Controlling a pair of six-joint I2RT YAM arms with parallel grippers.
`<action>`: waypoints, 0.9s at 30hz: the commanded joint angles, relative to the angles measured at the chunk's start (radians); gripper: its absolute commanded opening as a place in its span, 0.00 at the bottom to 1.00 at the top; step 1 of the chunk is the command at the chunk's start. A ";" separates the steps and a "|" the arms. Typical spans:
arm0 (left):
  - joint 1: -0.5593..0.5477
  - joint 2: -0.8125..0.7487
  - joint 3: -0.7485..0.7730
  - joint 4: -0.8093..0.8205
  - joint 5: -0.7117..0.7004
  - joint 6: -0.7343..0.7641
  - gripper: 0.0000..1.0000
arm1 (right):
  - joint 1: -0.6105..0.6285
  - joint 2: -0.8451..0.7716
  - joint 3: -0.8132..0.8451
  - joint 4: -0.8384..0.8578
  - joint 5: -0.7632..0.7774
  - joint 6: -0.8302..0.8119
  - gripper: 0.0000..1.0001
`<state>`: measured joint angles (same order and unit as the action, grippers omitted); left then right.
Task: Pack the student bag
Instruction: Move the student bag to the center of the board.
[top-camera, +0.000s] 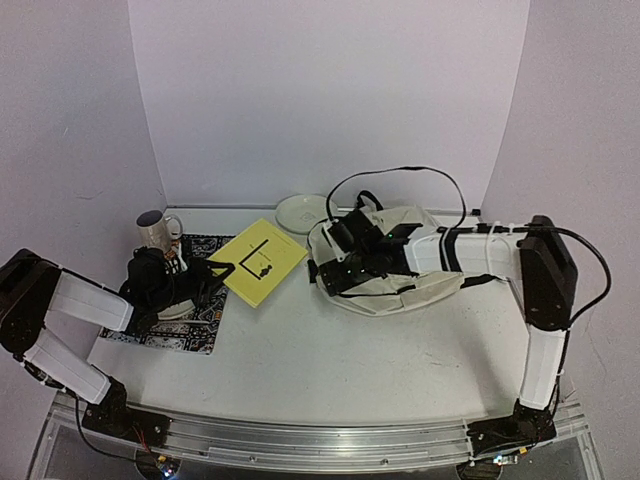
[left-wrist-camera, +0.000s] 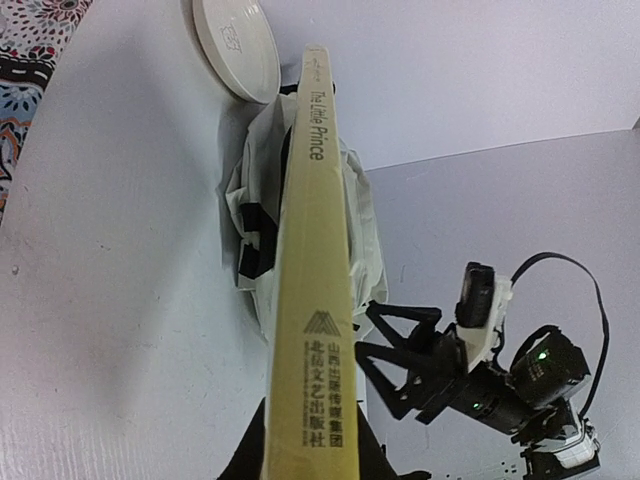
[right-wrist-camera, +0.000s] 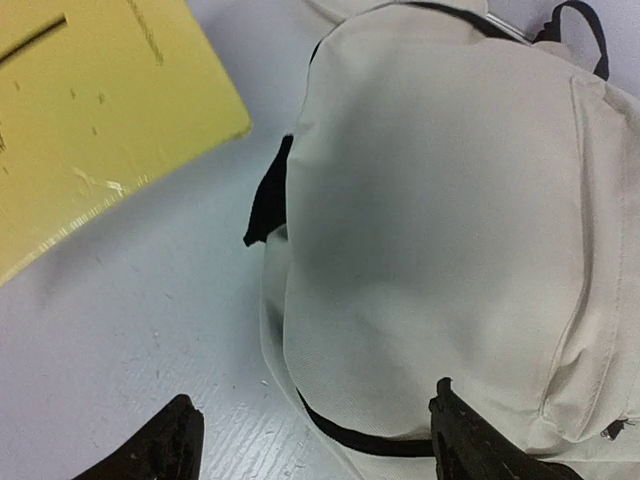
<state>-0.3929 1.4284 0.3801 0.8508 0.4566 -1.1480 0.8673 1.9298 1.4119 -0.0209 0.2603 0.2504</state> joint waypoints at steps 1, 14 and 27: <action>0.042 -0.050 0.055 0.062 0.067 0.044 0.00 | 0.022 0.118 0.142 -0.130 0.180 -0.091 0.78; 0.057 -0.143 0.059 -0.089 0.049 0.114 0.00 | 0.048 0.292 0.201 -0.209 0.391 -0.201 0.40; 0.057 -0.231 0.044 -0.170 0.073 0.132 0.00 | 0.200 -0.064 -0.199 -0.171 0.121 -0.183 0.00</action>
<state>-0.3408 1.2725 0.3801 0.5991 0.4944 -1.0456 1.0178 2.0215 1.3153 -0.1300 0.5434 0.0463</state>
